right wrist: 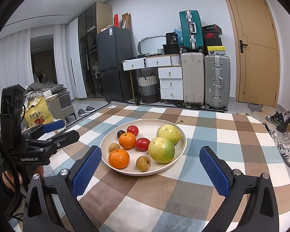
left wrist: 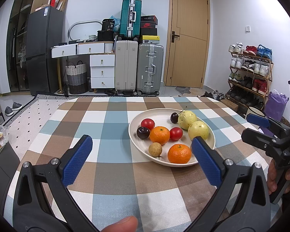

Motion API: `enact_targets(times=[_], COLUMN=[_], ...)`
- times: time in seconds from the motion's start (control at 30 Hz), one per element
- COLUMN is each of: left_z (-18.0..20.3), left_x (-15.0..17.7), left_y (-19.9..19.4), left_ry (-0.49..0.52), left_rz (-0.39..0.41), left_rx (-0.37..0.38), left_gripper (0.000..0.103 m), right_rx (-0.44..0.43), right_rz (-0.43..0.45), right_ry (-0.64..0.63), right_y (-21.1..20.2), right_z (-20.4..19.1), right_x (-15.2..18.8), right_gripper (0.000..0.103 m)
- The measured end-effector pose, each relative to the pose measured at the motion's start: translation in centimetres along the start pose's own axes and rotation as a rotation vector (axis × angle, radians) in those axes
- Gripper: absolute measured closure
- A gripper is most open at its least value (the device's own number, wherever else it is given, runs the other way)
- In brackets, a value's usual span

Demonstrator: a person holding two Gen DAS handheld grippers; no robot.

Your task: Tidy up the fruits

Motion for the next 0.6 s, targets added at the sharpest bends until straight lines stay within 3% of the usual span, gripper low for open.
enact_targets(times=[0.6], left_z=[0.07], left_x=[0.10], left_y=[-0.10], left_ry=[0.001], left_rz=[0.002], left_rx=[-0.001], left_gripper=[0.001], right_rx=[0.000], right_rz=[0.000], right_ry=[-0.001], right_y=[0.02], right_z=[-0.03], right_x=[0.00], right_gripper=[0.000])
Point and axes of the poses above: each gripper's, at about its wrist camera, not at the fingertips, and y roughly the way its jaws point, z to its right, x to its underside, the point moved 3 cm from there along y, roughly the way its jaws point, and after that the axes turned 11 degrees about -x, right-handed, at the moved point
